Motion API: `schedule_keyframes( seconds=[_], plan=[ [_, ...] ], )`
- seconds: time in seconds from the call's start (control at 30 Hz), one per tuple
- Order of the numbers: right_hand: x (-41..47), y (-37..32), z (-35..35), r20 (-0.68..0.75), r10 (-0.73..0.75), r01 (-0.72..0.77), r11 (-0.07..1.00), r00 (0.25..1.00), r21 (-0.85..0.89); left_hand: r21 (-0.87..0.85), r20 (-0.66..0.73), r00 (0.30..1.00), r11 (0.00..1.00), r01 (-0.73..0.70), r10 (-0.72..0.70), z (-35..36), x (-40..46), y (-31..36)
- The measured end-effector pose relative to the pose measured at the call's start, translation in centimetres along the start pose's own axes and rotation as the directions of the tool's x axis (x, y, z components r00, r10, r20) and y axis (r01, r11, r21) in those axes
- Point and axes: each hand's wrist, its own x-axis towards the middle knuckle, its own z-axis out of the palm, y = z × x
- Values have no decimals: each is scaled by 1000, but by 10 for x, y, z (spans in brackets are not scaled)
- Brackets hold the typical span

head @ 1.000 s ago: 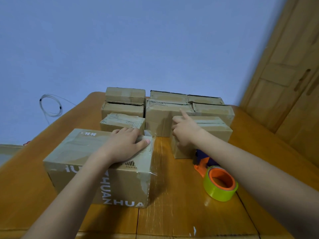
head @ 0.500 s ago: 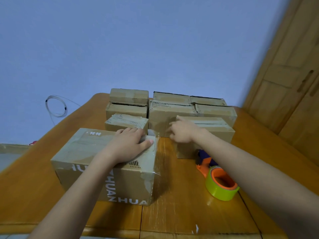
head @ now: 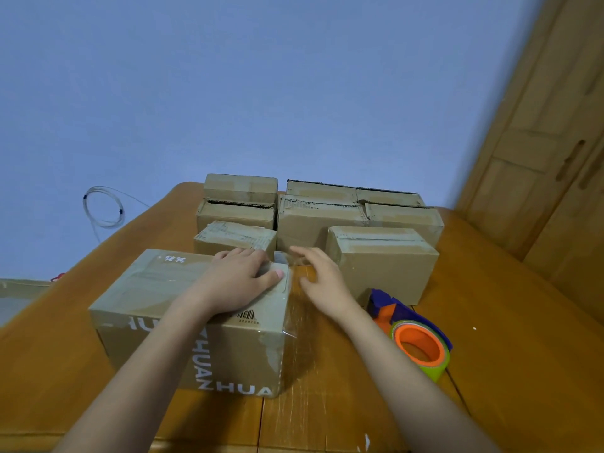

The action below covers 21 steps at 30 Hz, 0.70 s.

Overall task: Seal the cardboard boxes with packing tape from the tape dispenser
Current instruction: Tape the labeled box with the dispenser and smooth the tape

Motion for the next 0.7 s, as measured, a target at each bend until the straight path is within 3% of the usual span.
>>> schedule_keyframes(
  seconds=[0.03,0.1,0.2,0.27,0.4,0.57,0.7],
  plan=[
    [0,-3,2,-12,131,-127,981,991,147,0,3,1000,1000,2,-2,0,1,-1],
    [0,-9,7,53,334,-317,817,941,483,1,8,1000,1000,6,-6,1,2,-2],
    [2,-10,9,158,367,-340,509,917,791,5,8,1000,1000,3,-4,3,4,-2],
    [5,-11,8,195,339,-335,429,920,839,4,3,1000,1000,3,-3,3,4,-3],
    [10,-12,2,215,332,-359,469,918,807,0,0,1000,1000,0,0,3,4,-2],
    [14,-14,-8,143,286,-302,651,947,697,-7,3,1000,1000,-2,2,2,4,-2],
    [19,-19,-13,133,244,-268,691,961,671,-6,1,1000,1000,-5,5,2,4,-1]
  ],
)
